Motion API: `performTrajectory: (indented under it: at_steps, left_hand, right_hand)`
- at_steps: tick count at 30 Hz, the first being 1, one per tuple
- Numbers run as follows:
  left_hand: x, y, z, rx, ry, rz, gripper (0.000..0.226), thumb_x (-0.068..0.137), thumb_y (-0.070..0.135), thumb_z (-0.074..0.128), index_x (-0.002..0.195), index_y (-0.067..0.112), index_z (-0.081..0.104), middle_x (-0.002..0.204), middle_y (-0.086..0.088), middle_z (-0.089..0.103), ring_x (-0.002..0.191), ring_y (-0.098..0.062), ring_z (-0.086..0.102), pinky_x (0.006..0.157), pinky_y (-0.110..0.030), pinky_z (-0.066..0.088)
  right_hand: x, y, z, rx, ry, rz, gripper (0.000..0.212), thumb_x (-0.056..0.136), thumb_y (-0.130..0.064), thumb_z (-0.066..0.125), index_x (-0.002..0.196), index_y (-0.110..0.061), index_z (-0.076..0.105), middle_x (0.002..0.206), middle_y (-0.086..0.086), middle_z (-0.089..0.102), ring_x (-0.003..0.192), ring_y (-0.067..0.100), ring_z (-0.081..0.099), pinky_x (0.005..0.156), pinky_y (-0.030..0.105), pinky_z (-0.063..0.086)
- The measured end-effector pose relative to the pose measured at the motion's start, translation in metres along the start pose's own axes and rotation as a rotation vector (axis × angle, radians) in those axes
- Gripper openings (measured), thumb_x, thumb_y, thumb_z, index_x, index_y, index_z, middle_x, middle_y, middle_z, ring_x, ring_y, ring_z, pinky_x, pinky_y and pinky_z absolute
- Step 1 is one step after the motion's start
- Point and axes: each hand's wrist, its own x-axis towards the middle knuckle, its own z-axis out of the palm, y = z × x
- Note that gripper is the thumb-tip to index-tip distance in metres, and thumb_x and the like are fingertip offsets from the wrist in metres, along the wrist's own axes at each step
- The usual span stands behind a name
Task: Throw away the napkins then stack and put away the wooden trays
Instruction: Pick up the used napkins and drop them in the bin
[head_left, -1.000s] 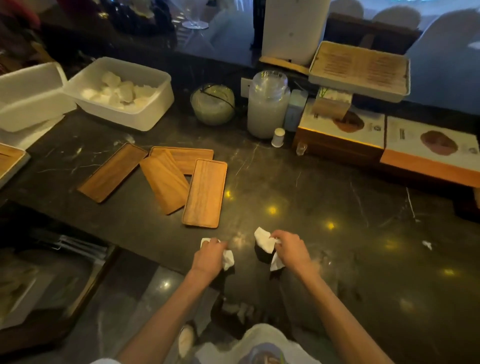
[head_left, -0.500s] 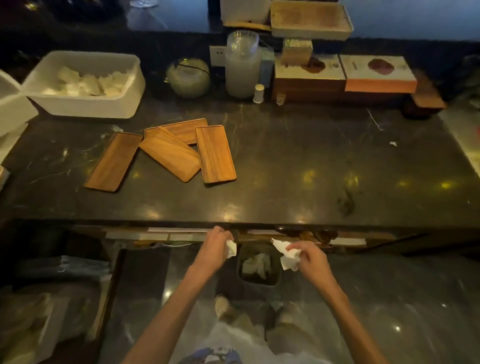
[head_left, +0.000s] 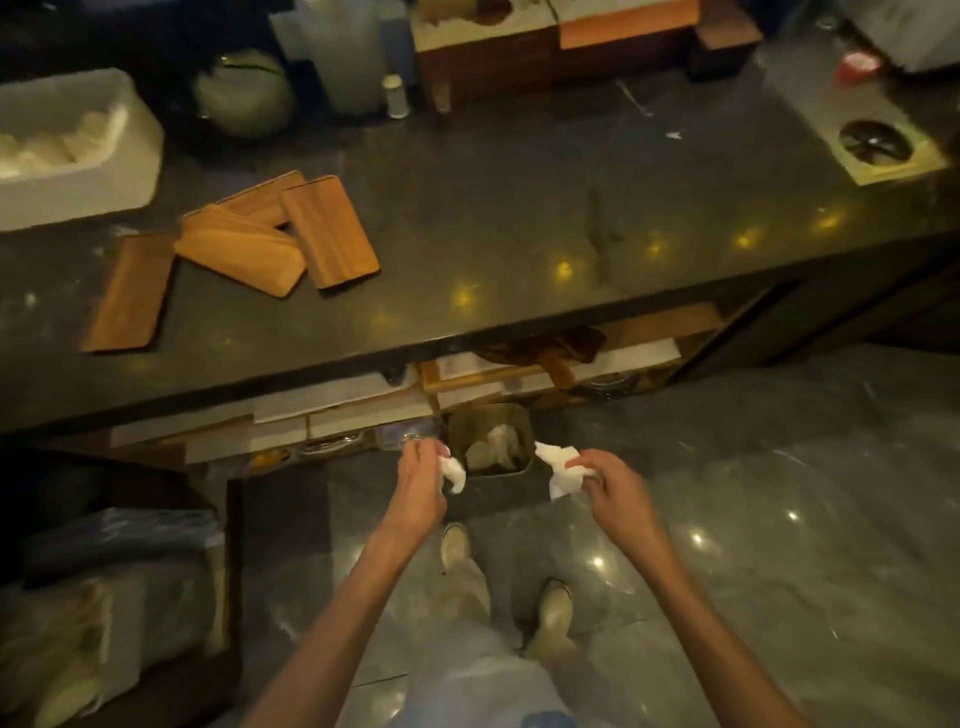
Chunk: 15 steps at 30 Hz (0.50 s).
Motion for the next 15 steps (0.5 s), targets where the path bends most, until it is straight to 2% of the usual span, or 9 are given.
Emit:
performTrajectory:
  at_steps: [2,5,7,10,12,15]
  left_hand:
    - [-0.001,0.005,0.011,-0.019,0.013,-0.032,0.051,0.078,-0.017,0.053,0.121,0.009,0.045,0.131,-0.011,0.035,0.116,-0.026,0.041,0.103,-0.038,0.043]
    - [0.009,0.005,0.021,-0.005,-0.045,-0.031,0.045,0.081,-0.013,0.054,0.117,0.012,0.048,0.128,-0.011,0.038,0.114,-0.026,0.042,0.098,-0.036,0.045]
    - [0.023,-0.001,0.024,0.025,-0.095,0.025,0.031,0.089,0.0,0.055,0.114,0.017,0.048,0.126,-0.009,0.041,0.11,-0.023,0.046,0.091,-0.033,0.047]
    - [0.056,-0.015,0.033,0.165,-0.174,0.126,0.031,0.091,0.01,0.06,0.119,0.018,0.048,0.122,-0.009,0.048,0.106,-0.027,0.055,0.088,-0.039,0.051]
    - [0.082,-0.024,0.043,0.21,-0.223,0.178,0.03,0.091,0.013,0.061,0.119,0.017,0.052,0.117,-0.009,0.053,0.102,-0.028,0.059,0.085,-0.035,0.05]
    - [0.118,-0.036,0.059,0.256,-0.26,0.225,0.035,0.086,0.008,0.063,0.119,0.02,0.059,0.107,-0.006,0.056,0.095,-0.027,0.059,0.08,-0.032,0.047]
  right_hand:
    - [-0.015,0.012,-0.008,0.048,0.015,0.021,0.036,0.086,0.006,0.055,0.093,-0.025,0.072,0.107,-0.009,0.065,0.1,0.008,0.061,0.082,0.014,0.049]
    - [-0.03,0.027,-0.014,0.058,0.005,0.071,0.038,0.086,0.006,0.049,0.091,-0.023,0.073,0.099,-0.004,0.07,0.091,0.009,0.067,0.08,0.032,0.059]
    - [-0.032,0.031,-0.015,0.071,0.029,0.114,0.04,0.086,0.004,0.048,0.09,-0.029,0.071,0.097,0.002,0.072,0.078,0.004,0.069,0.07,0.029,0.06]
    - [-0.018,0.037,-0.006,0.063,0.056,0.164,0.041,0.087,0.001,0.05,0.088,-0.036,0.069,0.093,0.004,0.074,0.059,0.01,0.069,0.059,0.025,0.058]
    - [0.0,0.043,0.009,0.067,0.072,0.193,0.038,0.086,0.001,0.051,0.089,-0.028,0.073,0.091,-0.002,0.074,0.068,0.013,0.07,0.066,0.024,0.055]
    - [0.032,0.054,0.035,0.122,0.129,0.276,0.039,0.085,0.005,0.047,0.087,-0.022,0.075,0.096,-0.007,0.067,0.088,0.01,0.064,0.077,0.018,0.048]
